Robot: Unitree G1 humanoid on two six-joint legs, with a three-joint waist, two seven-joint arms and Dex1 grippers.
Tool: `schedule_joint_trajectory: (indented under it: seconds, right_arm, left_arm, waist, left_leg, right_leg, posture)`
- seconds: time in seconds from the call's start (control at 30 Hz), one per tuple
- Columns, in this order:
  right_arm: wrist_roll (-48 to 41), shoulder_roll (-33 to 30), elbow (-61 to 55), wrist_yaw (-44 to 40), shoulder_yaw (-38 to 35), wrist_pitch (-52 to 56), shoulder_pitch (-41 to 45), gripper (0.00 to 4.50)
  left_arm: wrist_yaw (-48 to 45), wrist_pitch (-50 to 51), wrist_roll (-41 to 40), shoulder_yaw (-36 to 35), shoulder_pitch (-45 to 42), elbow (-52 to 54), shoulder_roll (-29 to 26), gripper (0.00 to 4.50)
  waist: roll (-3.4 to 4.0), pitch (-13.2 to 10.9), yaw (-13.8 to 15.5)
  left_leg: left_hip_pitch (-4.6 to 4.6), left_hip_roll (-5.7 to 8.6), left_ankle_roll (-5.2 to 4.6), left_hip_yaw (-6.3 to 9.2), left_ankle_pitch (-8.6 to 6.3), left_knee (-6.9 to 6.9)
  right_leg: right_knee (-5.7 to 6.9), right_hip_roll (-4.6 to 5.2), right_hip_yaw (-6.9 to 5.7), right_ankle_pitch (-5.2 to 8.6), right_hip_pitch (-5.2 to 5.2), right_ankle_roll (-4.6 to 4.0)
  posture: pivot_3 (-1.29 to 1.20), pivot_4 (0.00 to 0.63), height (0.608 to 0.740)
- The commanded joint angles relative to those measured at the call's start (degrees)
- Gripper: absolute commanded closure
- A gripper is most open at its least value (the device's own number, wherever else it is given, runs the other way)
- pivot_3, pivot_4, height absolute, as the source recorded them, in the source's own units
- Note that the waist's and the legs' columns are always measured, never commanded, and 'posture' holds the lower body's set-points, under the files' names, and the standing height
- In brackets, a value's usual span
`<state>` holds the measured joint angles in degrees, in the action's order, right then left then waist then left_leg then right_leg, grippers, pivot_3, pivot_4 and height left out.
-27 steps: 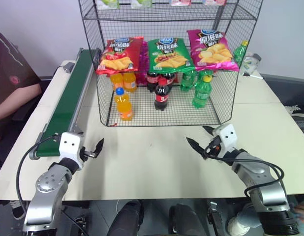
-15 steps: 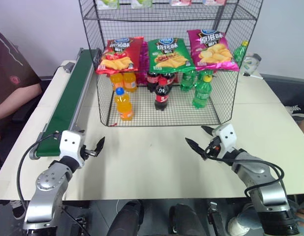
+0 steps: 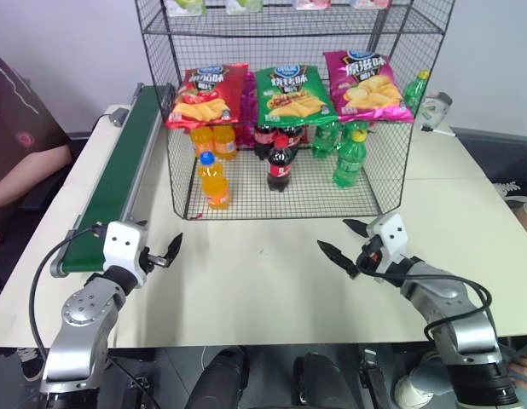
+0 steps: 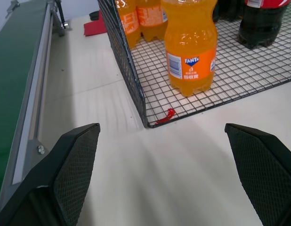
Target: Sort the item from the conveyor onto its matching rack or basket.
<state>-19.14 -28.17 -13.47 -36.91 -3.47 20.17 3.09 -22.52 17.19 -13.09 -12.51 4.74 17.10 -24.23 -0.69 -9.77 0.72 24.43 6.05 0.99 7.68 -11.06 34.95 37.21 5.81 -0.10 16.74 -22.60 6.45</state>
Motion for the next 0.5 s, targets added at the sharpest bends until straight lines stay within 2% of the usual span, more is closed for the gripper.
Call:
schedule_joint_trajectory:
  seconds: [0.03,0.5]
  right_arm:
    - [-0.53,-0.64,-2.22,-0.38,-0.75,-0.45,1.14,0.00]
    - [0.01,-0.95,-1.71,-0.82,-0.53,-0.45,2.47,0.00]
  left_arm:
    - [-0.17,-0.93,-0.51,-1.08,-0.43,0.85,-0.34,0.05]
    - [0.25,-0.33,-0.46,-0.50,-0.69,1.53,0.51,0.05]
  waist:
    - [0.01,0.00,0.02]
    - [0.02,-0.02,0.02]
  left_leg:
    - [0.00,0.00,0.00,0.00,0.00,0.00]
    - [0.03,0.00,0.00,0.00,0.00,-0.01]
  right_leg:
    - [0.00,0.00,0.00,0.00,0.00,0.00]
    - [-0.01,0.00,0.00,0.00,-0.01,0.00]
  posture:
    - [0.00,0.150,0.740]
    - [0.00,0.150,0.740]
